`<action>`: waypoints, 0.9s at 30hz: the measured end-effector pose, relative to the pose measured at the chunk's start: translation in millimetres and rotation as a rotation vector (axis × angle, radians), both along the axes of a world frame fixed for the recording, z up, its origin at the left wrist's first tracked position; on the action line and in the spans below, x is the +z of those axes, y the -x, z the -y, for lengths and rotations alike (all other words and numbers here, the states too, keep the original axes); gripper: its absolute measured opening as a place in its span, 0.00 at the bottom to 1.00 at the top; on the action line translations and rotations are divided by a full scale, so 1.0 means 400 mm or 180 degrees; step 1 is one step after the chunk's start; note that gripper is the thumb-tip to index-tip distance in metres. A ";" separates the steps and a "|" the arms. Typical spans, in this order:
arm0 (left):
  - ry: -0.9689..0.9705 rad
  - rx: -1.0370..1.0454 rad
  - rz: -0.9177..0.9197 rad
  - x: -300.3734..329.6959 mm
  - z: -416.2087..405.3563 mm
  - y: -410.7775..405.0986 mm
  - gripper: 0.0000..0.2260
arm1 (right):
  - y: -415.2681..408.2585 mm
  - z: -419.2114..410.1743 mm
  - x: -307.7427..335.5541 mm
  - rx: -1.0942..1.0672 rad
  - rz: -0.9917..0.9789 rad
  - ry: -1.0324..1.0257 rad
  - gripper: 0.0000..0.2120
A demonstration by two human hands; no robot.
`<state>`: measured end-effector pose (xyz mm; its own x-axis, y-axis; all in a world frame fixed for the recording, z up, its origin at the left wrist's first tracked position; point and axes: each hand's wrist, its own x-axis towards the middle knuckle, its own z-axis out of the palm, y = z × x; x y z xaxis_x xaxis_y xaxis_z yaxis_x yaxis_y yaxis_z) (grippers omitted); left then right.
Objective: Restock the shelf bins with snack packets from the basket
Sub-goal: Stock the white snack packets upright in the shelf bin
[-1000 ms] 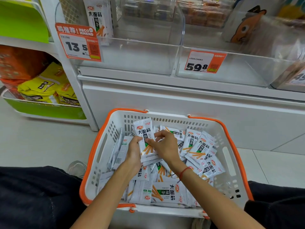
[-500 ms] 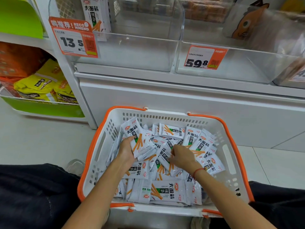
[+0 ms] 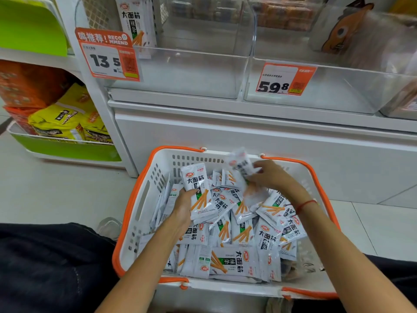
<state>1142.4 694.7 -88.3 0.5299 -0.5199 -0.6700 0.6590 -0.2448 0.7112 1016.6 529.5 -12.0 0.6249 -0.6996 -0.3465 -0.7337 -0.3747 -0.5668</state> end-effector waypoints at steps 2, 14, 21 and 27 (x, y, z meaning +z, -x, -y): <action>0.0045 -0.0048 0.0033 -0.004 0.004 0.004 0.15 | -0.033 -0.068 0.031 0.0070 0.0698 -0.1115 0.12; 0.0675 0.0170 -0.0373 0.020 0.028 0.013 0.13 | -0.090 -0.188 -0.094 -0.0542 0.1187 -0.0601 0.20; 0.0842 0.0025 -0.0049 0.054 0.028 0.020 0.13 | -0.091 -0.181 -0.037 -0.0144 0.0719 -0.1531 0.28; 0.1057 -0.0167 0.0816 0.158 0.011 -0.024 0.13 | -0.098 -0.170 0.022 0.0537 0.1580 -0.0739 0.23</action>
<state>1151.9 690.2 -25.2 0.6246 -0.7162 -0.3114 0.4432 -0.0032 0.8964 1055.7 597.7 -3.1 0.8483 -0.5167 -0.1155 -0.2994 -0.2881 -0.9096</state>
